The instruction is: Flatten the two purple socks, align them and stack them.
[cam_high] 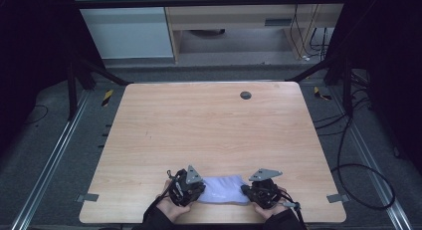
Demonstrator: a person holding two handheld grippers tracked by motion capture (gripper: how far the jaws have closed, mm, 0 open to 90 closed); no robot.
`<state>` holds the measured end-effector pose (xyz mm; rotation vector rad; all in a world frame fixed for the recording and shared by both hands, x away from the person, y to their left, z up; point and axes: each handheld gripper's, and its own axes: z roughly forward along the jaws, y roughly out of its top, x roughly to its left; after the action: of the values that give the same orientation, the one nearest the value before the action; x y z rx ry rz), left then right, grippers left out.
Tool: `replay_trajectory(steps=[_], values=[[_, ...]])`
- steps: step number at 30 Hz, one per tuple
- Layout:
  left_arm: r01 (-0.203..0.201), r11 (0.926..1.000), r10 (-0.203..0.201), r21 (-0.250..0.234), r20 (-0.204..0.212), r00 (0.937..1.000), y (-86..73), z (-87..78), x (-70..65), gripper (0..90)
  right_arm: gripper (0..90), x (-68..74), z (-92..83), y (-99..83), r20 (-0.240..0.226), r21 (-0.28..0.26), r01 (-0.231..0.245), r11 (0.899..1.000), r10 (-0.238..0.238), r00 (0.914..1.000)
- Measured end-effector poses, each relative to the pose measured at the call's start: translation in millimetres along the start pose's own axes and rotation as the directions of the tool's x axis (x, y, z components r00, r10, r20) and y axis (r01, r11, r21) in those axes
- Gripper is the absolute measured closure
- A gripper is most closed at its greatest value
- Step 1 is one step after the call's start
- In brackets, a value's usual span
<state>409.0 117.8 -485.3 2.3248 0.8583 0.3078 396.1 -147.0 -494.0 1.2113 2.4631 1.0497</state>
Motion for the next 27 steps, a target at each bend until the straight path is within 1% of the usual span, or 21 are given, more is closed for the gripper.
replay_trajectory(steps=[2, 5, 6, 9, 10, 12, 16, 18, 19, 20, 23, 24, 25, 27], values=[[0.0, 1.0, 0.0, 0.0, 0.0, 1.0, -0.1, -0.6, -0.1, 82.6, 90.0, 1.7, -1.0, 2.3, -0.006, -0.022, 0.005, 1.0, -0.005, 1.0], [-0.001, 1.0, 0.001, -0.003, 0.0, 1.0, -0.4, 0.3, -0.9, 82.1, 90.0, 3.6, 0.8, 11.0, -0.03, -0.085, 0.006, 0.996, -0.009, 0.9995], [-0.001, 1.0, 0.001, 0.0, 0.002, 1.0, -0.3, 0.1, -0.8, 82.1, 90.0, 4.2, 4.7, 14.7, -0.022, -0.1, 0.021, 0.995, -0.023, 0.9995], [-0.002, 1.0, 0.002, 0.002, 0.004, 1.0, -0.4, -0.2, -0.1, 81.9, 89.7, 2.8, 14.8, 20.2, 0.006, -0.118, 0.026, 0.993, -0.026, 0.9997], [-0.004, 1.0, 0.004, 0.001, 0.004, 1.0, -0.4, -0.1, -0.1, 81.9, 88.4, 1.8, 15.9, 21.0, 0.007, -0.124, 0.024, 0.992, -0.023, 0.9997], [-0.003, 1.0, 0.003, 0.002, 0.003, 1.0, -0.4, 0.0, 0.0, 81.9, 85.6, -0.4, 15.7, 21.6, 0.024, -0.138, 0.031, 0.99, -0.028, 0.9993], [0.0, 1.0, 0.0, -0.001, 0.0, 1.0, -0.3, 0.4, -0.8, 81.8, 76.7, -4.6, 16.5, 20.9, 0.045, -0.13, 0.034, 0.991, -0.029, 0.9986], [0.001, 1.0, -0.001, -0.001, 0.0, 1.0, -0.2, 0.6, -0.9, 81.7, 75.7, -6.6, 18.6, 19.5, 0.057, -0.113, 0.038, 0.993, -0.031, 0.9979], [0.002, 1.0, -0.002, 0.0, 0.001, 1.0, -0.1, 0.7, -0.7, 81.7, 75.5, -7.3, 19.9, 18.6, 0.052, -0.102, 0.034, 0.994, -0.029, 0.9982], [0.004, 1.0, -0.004, -0.001, 0.002, 1.0, -0.1, 0.8, -0.6, 81.6, 76.9, -7.3, 20.8, 18.2, 0.052, -0.099, 0.034, 0.995, -0.029, 0.9982], [0.002, 1.0, -0.002, -0.001, 0.001, 1.0, -0.2, 0.8, -1.0, 81.6, 87.6, -6.1, 20.1, 18.7, 0.042, -0.09, 0.04, 0.995, -0.036, 0.9985], [0.003, 1.0, -0.003, 0.0, 0.0, 1.0, -0.2, 0.8, -1.1, 81.6, 88.7, -5.5, 19.1, 19.1, 0.047, -0.084, 0.045, 0.995, -0.041, 0.9981], [0.003, 1.0, -0.003, 0.0, 0.0, 1.0, -0.3, 0.8, -1.2, 81.6, 89.3, -5.1, 18.0, 19.2, 0.046, -0.085, 0.044, 0.995, -0.041, 0.9981], [0.003, 1.0, -0.003, 0.0, 0.0, 1.0, -0.4, 0.8, -1.1, 81.5, 89.5, -5.6, 14.8, 19.4, 0.059, -0.095, 0.046, 0.994, -0.04, 0.9974]])
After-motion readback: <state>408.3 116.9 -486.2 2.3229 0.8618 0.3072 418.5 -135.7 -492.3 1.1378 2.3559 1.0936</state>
